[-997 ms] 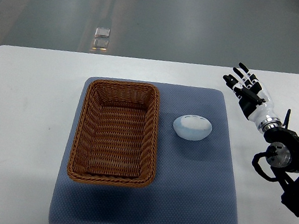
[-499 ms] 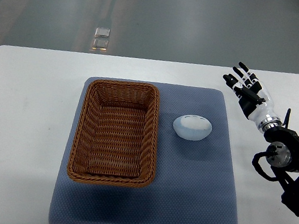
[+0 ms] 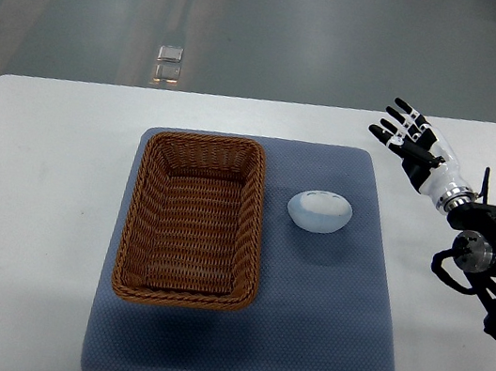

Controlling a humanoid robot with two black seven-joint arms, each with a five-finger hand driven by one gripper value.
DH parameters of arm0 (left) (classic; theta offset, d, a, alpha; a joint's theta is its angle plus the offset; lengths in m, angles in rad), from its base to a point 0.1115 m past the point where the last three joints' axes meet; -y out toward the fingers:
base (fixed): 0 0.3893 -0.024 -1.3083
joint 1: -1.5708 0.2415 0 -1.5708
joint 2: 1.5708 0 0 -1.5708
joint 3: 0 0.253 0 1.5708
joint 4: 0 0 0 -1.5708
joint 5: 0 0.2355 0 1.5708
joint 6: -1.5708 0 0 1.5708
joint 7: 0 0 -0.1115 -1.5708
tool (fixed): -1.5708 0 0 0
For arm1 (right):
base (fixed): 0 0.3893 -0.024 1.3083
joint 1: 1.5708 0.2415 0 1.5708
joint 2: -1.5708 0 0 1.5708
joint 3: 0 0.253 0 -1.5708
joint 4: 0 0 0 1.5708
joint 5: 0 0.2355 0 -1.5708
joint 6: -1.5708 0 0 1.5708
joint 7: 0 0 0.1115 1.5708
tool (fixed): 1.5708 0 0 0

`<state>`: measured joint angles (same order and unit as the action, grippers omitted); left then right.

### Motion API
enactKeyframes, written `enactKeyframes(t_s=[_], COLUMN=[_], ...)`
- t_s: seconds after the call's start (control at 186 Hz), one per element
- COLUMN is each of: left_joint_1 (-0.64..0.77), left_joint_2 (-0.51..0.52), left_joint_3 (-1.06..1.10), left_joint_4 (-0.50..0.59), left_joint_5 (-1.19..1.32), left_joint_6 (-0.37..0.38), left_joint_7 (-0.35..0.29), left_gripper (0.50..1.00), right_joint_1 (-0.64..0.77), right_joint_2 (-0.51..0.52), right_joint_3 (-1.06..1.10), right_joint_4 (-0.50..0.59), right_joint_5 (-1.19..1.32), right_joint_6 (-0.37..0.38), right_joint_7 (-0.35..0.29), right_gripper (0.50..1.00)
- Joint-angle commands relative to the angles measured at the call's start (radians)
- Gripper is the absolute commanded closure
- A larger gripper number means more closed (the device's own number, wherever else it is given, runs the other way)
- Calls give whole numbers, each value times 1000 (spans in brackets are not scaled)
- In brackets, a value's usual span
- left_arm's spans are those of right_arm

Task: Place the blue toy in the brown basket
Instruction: 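Move the right hand over the white egg-shaped toy, fingers open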

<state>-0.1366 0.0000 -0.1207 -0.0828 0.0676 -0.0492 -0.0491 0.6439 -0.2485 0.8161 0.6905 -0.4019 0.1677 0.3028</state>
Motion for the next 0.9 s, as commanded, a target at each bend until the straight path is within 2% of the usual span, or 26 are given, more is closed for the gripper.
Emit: enactKeyframes(t_s=[0.0,0.102,0.252,0.343,0.681,0.895], left_joint_1=[0,0,0,0,0,0], left_joint_2=[0,0,0,0,0,0], left_joint_3=[0,0,0,0,1,0], left_joint_4=[0,0,0,0,2,2], left_joint_5=[0,0,0,0,0,0], left_joint_6=[0,0,0,0,2,2], left_joint_7=[0,0,0,0,0,0], left_gripper=[500,500,500,500,500,500], right_joint_1=[31,65,152,217,430,482], right_joint_2=[-23,-55,-118,-150,-216,-216], right_joint_3=[-46,-114,-285,-377,-603,-732], right_joint_4=[0,1,7,12,92,147], right_joint_5=[-28,-64,-164,-199,-317,-439], right_joint_6=[16,29,96,125,254,274], right_joint_7=[1,4,73,90,102,124], right_gripper=[587,587,589,589,589,589])
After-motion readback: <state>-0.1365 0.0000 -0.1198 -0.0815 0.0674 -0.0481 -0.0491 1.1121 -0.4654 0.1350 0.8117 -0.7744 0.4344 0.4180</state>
